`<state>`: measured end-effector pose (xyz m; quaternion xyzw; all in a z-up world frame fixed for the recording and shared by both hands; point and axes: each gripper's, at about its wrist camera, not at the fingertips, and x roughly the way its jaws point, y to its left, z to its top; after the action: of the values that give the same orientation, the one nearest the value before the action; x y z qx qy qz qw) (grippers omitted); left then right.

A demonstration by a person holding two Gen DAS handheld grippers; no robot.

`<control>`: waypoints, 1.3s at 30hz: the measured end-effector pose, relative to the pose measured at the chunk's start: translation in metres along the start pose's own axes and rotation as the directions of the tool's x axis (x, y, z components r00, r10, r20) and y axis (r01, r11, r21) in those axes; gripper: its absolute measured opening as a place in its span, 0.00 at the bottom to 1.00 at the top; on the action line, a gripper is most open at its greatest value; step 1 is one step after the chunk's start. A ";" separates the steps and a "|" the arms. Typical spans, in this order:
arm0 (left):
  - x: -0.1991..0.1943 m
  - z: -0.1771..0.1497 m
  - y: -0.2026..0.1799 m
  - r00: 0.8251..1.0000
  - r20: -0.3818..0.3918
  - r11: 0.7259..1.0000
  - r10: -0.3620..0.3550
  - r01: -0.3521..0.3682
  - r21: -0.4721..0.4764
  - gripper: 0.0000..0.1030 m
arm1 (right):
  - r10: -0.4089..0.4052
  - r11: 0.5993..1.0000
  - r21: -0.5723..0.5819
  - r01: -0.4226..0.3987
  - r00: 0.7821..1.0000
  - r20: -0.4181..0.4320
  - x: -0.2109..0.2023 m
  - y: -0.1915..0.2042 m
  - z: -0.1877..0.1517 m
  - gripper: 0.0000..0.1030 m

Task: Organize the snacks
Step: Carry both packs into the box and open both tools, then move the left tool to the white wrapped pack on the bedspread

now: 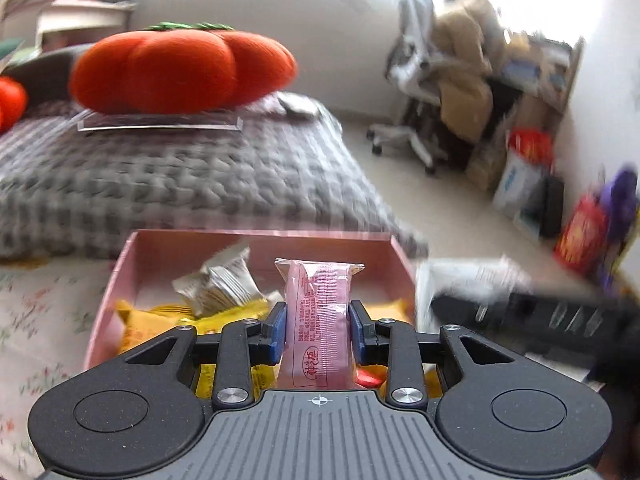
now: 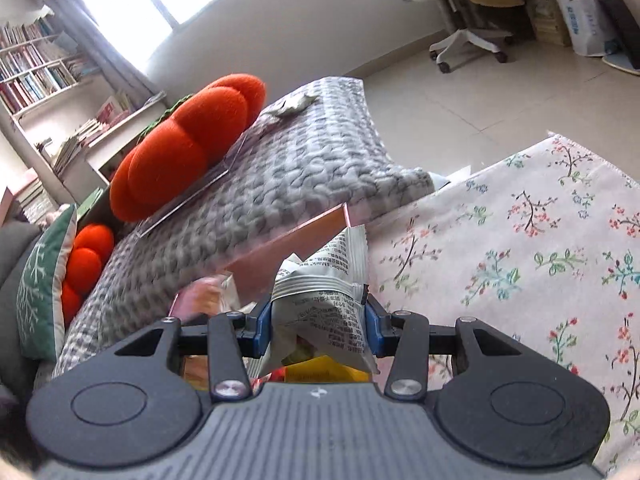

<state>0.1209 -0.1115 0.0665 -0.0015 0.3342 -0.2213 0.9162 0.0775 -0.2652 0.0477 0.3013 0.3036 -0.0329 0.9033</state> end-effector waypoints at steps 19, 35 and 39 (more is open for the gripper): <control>-0.052 -0.014 0.022 0.999 -0.015 0.998 0.051 -0.050 0.045 0.55 | -0.084 0.996 -0.025 0.083 0.994 -0.067 0.068 0.034 0.028 0.51; -0.123 -0.068 0.061 0.992 -0.104 0.995 0.067 -0.074 -0.060 0.55 | -0.144 0.989 -0.014 0.144 0.972 -0.186 -0.046 0.017 -0.019 0.60; -0.125 -0.080 0.060 0.990 -0.126 0.997 0.056 -0.062 -0.050 0.55 | -0.097 0.995 -0.019 0.095 0.971 -0.217 -0.060 0.022 -0.036 0.69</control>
<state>0.0116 0.0052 0.0721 -0.0025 0.3966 -0.1846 0.8992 0.0151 -0.2343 0.0710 0.2840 0.4151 -0.0421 0.8633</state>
